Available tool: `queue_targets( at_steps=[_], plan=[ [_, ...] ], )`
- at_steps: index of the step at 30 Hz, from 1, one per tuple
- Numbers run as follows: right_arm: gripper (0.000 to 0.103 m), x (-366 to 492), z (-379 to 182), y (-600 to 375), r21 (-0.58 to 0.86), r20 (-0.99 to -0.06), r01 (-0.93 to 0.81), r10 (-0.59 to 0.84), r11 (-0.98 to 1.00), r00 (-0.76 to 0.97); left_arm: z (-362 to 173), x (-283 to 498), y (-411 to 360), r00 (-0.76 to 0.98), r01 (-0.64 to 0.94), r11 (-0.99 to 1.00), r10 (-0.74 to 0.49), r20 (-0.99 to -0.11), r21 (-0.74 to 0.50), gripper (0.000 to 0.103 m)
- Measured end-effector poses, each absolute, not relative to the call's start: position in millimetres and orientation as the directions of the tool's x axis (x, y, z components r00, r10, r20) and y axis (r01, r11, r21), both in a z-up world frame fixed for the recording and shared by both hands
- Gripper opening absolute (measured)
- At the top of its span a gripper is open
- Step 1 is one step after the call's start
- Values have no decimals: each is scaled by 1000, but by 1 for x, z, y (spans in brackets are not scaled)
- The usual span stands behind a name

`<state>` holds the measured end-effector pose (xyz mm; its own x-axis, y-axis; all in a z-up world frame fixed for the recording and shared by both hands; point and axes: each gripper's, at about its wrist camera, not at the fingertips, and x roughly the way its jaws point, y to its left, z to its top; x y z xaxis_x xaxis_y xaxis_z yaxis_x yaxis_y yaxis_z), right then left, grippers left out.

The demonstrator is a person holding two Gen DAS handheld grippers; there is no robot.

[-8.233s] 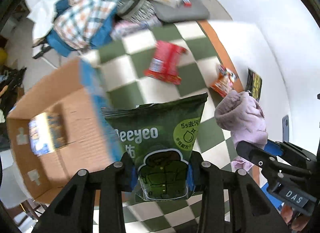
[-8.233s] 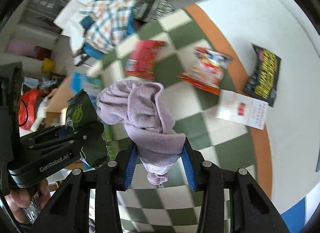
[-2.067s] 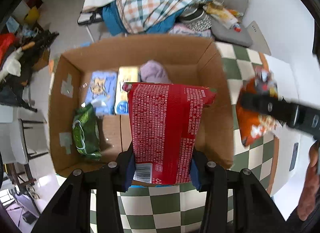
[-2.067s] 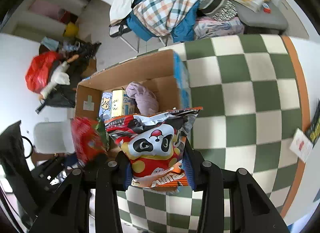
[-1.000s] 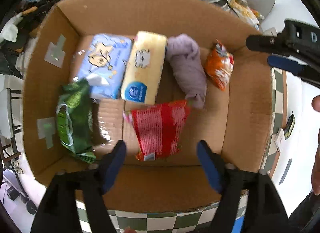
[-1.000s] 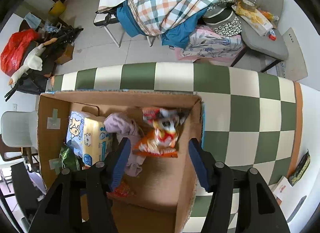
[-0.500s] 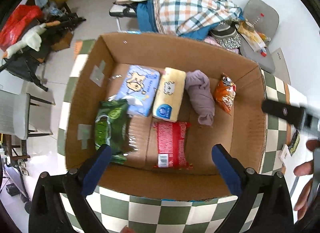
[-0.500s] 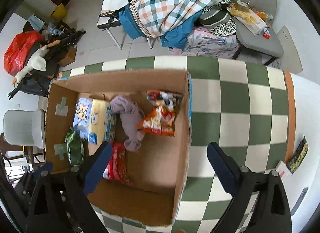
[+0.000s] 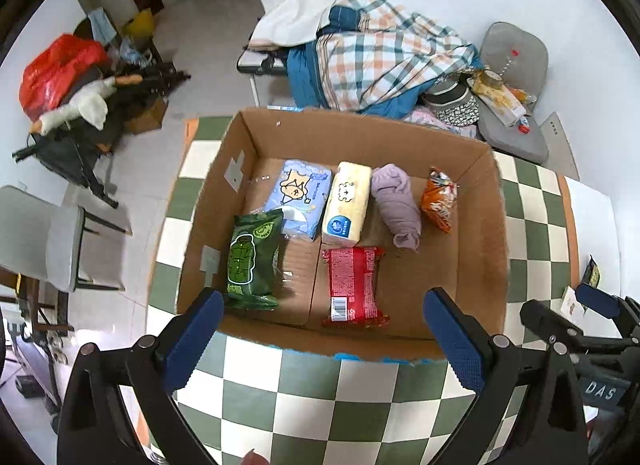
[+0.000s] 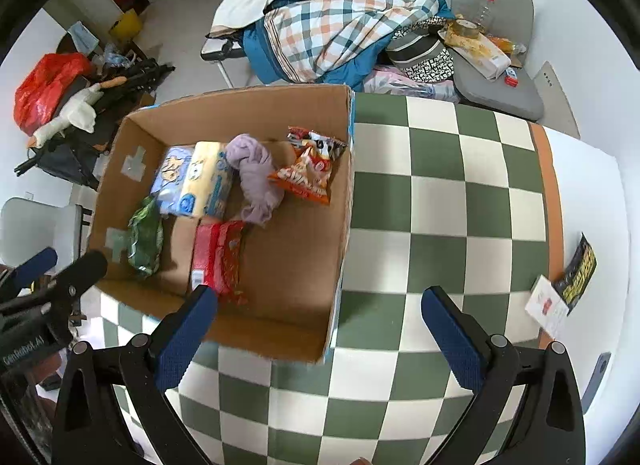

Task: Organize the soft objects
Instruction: 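Lower both snack packs into the box and open both tools, then grasp the white card box with the left tool while the right tool grasps the black shoe-wipes pack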

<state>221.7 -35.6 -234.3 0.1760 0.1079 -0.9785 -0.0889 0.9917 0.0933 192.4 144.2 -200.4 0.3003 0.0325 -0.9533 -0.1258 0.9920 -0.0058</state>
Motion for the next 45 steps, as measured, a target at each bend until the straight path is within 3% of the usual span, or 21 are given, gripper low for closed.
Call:
queue_targets(
  at_steps=[11,19,24,31,45],
  plan=[
    [103,182,-195,-64,200,-950,-56,208,978,234,-161,173,105,360,-50,999,24,-933,6,103],
    [103,156,-180,-174,254,-939,149,207,956,276,-155,177,-14,363,258,965,-58,-930,41,103],
    [103,124,-206,-277,187,-967,346,110,919,229,-190,180,-126,321,524,847,-97,-942,91,103],
    [103,79,-278,-392,105,-994,506,73,856,83,-281,183,-266,186,808,573,-34,-982,133,103],
    [103,68,-370,-496,98,-992,593,127,799,-8,-396,181,-412,41,979,197,89,-995,58,103]
  ],
)
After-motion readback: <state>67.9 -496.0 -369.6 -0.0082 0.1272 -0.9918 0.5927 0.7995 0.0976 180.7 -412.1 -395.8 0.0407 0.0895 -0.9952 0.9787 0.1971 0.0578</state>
